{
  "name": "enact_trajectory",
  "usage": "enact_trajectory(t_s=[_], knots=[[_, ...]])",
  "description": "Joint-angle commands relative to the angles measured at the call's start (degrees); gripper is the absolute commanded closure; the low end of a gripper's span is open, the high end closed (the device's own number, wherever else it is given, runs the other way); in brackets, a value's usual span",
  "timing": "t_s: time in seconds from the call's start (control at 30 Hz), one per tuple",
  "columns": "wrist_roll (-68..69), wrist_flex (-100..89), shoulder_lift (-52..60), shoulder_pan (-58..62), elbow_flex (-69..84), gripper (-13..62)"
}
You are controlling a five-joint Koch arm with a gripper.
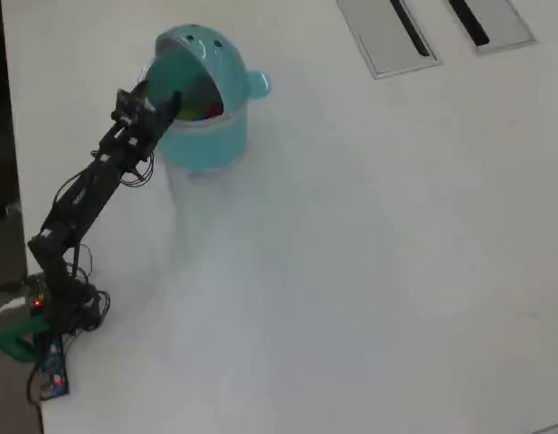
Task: Grasp RGB lego blocks and put them in the bin one by one.
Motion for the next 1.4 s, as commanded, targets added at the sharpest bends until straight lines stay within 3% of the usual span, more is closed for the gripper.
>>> enact_trajectory(t_s=[0.0,0.67,1.37], knots=[[0.1,-2.4,5.2,1.4,-1.8,19.0],[6.9,1.7,44.2,13.8,27.2,18.4],[10.4,3.9,48.2,25.8,23.7,13.9]])
